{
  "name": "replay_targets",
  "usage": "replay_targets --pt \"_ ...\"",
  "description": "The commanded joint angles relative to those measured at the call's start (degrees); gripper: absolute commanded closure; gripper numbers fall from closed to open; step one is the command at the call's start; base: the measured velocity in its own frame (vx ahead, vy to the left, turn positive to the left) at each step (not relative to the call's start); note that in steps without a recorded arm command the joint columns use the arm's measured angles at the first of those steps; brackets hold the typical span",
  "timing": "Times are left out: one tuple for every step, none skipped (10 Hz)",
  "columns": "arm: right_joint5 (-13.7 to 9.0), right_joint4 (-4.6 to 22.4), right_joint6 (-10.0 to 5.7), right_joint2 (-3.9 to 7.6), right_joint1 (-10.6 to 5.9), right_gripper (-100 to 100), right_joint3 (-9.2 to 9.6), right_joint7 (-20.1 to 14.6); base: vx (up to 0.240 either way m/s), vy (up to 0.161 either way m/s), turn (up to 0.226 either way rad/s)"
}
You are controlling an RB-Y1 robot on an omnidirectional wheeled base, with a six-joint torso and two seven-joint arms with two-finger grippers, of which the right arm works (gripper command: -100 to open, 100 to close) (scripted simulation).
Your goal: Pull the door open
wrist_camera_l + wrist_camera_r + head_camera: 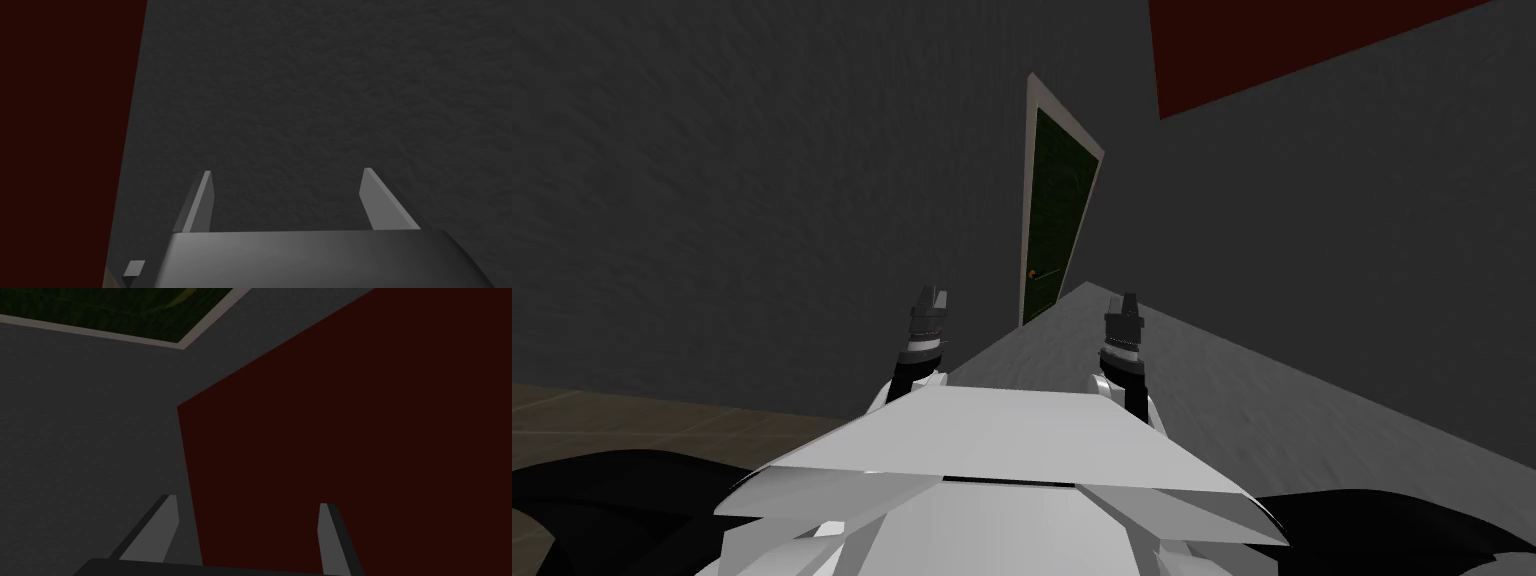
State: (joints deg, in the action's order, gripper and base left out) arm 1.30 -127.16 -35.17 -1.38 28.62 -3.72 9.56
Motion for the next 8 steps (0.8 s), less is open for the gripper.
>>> replay_targets --pt "-0.2 1.7 -0.13 0.56 -0.68 -100 0.01 -0.3 0.052 -0.101 0.134" --pt "-0.3 2.6 -0.2 0.86 -1.06 -100 0.01 -0.5 0.047 -0.037 0.165" --pt "-0.5 4.5 -0.35 1.45 -1.82 -100 0.01 -0.9 0.059 -0.026 0.172" --pt "-0.6 5.6 -0.44 1.81 -2.3 -100 0.02 -1.2 0.071 -0.042 0.172" --pt "-0.7 7.0 -0.55 2.21 -2.85 -100 0.02 -1.4 0.07 -0.043 0.146" --pt "-0.9 8.3 -0.66 2.61 -3.39 -100 0.03 -1.7 0.068 -0.05 0.151" --pt "-1.0 9.7 -0.77 3.01 -3.96 -100 0.03 -2.0 0.066 -0.063 0.135" --pt "-1.2 11.4 -0.9 3.49 -4.65 -100 0.04 -2.3 0.061 -0.082 0.153"
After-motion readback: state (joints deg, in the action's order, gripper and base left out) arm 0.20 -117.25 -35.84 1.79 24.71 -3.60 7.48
